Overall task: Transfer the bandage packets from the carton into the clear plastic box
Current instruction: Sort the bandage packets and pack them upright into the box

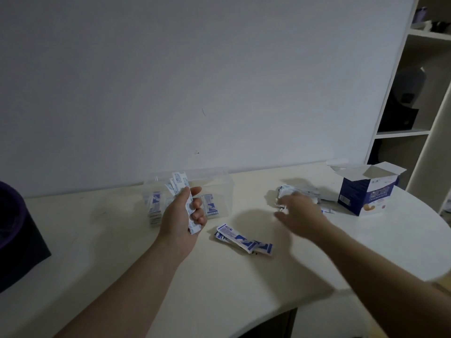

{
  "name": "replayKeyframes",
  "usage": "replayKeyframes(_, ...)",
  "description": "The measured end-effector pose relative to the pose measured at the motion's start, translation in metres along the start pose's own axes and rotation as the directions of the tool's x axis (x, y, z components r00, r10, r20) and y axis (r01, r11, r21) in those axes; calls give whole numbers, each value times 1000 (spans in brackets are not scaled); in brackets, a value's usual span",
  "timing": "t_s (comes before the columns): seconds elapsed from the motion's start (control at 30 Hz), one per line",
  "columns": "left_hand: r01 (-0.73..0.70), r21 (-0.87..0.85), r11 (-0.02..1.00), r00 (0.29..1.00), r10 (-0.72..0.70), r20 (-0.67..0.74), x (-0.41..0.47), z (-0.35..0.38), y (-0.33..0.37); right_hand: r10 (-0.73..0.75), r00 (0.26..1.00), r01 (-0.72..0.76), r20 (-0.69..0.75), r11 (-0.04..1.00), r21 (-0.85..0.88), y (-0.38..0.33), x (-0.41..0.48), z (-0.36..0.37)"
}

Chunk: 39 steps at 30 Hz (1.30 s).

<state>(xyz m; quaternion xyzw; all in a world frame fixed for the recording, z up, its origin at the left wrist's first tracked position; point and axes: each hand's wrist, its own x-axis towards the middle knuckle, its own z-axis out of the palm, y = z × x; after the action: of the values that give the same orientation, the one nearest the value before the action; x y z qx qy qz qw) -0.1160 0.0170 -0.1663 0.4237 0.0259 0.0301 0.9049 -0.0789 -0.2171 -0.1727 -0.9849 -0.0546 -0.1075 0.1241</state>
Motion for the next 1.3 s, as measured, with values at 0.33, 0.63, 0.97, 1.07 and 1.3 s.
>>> replayKeyframes(0.33,17,1,1000,1000,-17,0,0,-1,-4,179,920,-228,348,968,106,43,12,-19)
replayKeyframes(0.63,68,20,997,998,-68,11,0,1,-7,-40,874,-391,483,533,751,26,2,-26)
replayKeyframes(0.97,402,189,896,867,-439,236,-22,19,-15,-407,739,607,-537,747,270,-49,-31,-17)
replayKeyframes(1.07,326,326,887,877,-413,246,-28,20,-15,-549,583,722,-599,688,72,-49,-29,-4)
replayKeyframes(1.3,151,350,924,968,-210,136,-22,18,-16,-153,875,428,-459,686,589,-53,-35,-6)
